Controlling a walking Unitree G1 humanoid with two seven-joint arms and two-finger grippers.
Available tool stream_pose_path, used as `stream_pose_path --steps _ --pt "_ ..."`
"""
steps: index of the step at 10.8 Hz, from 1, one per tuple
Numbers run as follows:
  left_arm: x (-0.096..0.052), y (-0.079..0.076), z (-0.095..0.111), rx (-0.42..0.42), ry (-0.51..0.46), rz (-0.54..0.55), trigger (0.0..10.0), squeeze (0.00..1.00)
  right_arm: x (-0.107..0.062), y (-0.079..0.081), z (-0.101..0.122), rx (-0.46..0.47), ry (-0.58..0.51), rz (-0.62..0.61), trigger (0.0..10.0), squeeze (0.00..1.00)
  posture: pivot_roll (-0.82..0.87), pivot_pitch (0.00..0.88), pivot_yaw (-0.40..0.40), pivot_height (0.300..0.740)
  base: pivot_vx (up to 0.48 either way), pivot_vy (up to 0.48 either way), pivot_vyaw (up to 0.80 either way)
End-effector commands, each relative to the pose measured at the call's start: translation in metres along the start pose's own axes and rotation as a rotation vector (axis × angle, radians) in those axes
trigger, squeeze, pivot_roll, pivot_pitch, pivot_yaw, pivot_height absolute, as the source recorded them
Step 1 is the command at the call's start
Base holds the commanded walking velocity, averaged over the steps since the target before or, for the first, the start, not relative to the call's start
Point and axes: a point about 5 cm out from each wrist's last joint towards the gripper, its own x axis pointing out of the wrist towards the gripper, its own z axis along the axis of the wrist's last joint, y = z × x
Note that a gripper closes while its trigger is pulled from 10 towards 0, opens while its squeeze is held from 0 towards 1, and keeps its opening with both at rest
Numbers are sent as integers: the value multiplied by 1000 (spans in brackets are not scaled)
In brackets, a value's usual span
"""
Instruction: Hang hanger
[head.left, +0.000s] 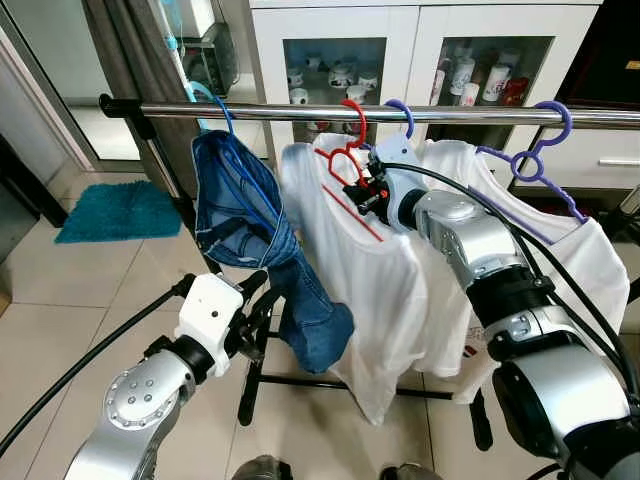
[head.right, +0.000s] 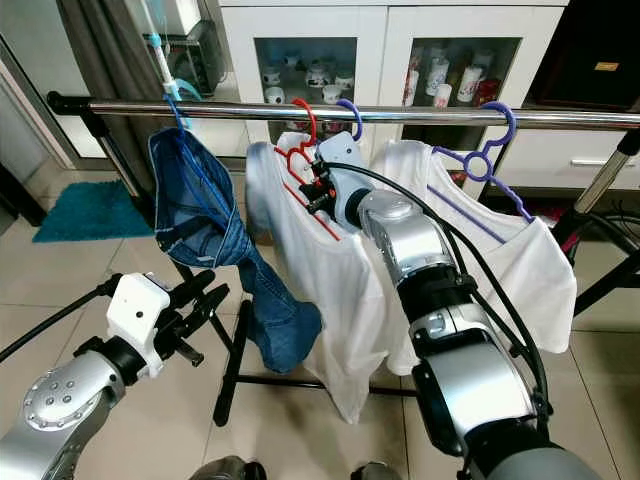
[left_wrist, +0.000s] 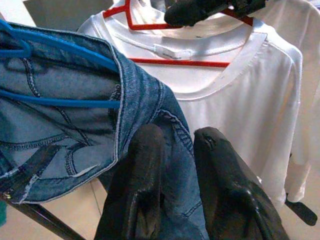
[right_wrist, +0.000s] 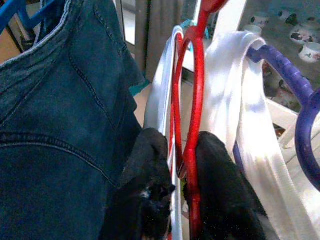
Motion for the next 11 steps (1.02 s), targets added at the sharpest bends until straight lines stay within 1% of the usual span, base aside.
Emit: stream_pose_path --steps 1,4,5,6,8,11 --pt "0 1 1 17 6 -9 10000 0 2 0 9 3 -30 -3 0 0 12 73 78 740 0 0 0" --pt "2 2 2 17 1 -1 10000 0 4 2 10 -18 -38 -12 0 0 9 69 75 740 0 0 0" --pt "3 2 2 16 0 1 10000 0 4 1 10 -13 -42 -8 0 0 9 69 74 740 0 0 0" --pt "4 2 2 16 -4 3 10000 0 5 2 9 17 -38 -8 0 0 7 68 73 740 0 0 0" --pt "4 2 2 15 -5 4 10000 0 5 2 8 44 -39 -25 0 0 5 72 73 740 0 0 0" --pt "4 -1 1 9 -5 5 10000 0 6 6 7 32 -45 -17 0 0 0 79 63 740 0 0 0"
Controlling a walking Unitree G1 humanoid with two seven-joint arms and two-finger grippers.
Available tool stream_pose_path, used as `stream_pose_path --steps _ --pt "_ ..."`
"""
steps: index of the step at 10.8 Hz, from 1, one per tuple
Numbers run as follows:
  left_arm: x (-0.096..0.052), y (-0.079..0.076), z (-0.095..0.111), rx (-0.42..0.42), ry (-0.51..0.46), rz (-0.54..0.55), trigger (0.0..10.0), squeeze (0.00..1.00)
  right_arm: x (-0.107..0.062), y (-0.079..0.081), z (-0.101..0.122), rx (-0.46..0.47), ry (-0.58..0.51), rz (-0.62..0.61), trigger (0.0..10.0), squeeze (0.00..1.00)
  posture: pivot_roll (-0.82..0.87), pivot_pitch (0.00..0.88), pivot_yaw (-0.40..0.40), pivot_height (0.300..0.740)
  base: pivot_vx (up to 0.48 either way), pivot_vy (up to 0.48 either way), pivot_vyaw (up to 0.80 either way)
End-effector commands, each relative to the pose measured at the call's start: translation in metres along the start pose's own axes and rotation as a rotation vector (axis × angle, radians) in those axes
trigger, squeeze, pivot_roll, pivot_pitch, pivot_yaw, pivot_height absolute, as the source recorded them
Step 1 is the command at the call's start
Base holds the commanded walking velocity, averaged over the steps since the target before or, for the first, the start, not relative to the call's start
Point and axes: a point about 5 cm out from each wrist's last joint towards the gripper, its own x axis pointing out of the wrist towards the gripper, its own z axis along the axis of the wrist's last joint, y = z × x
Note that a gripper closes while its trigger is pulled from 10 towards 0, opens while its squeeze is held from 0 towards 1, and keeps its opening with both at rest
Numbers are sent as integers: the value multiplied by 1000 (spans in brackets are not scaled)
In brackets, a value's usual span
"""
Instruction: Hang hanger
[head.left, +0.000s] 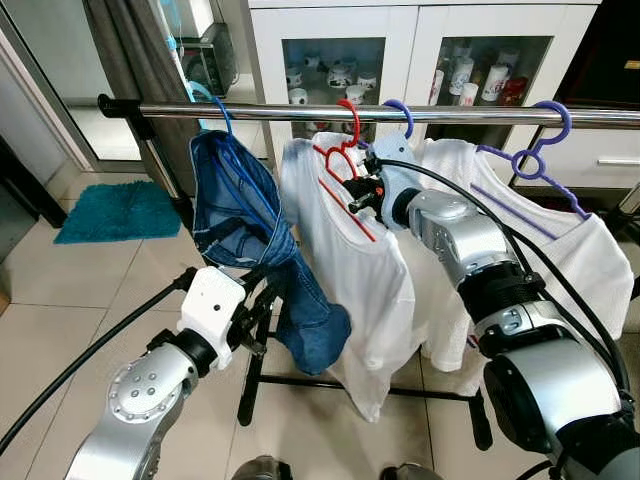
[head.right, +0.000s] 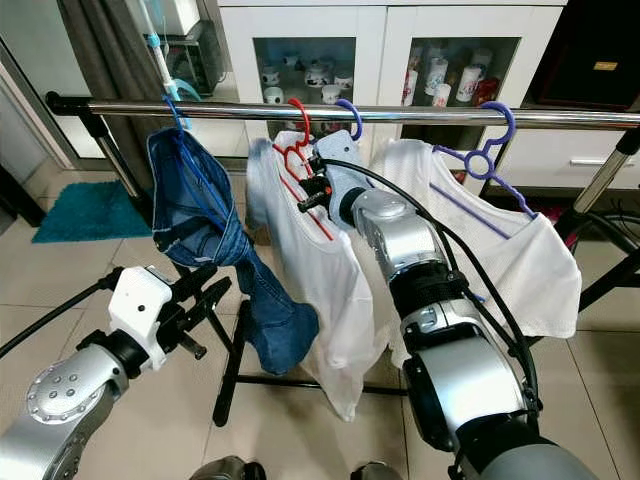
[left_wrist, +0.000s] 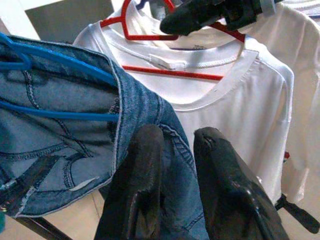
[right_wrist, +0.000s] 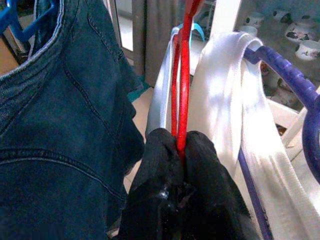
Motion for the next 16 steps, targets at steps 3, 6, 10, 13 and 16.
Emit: stream_pose_path --steps 3,6,10,13,16 --pt "-2 -2 -3 0 15 11 10000 0 0 3 7 17 -35 4 0 0 -3 85 53 740 0 0 0" --pt "0 -3 -2 -8 6 22 10000 0 -19 -6 17 -25 -177 -66 0 0 -9 85 46 740 0 0 0" --pt "5 1 0 -41 -18 56 10000 0 -49 7 18 -69 -277 -32 0 0 -37 90 55 740 0 0 0" --pt "6 -4 -7 -100 13 128 10000 0 -77 32 -28 26 -192 -41 0 0 -48 98 42 740 0 0 0" --pt "11 -1 -5 -109 10 121 10000 0 -90 36 -52 82 -135 -91 0 0 -61 84 57 740 -81 0 0"
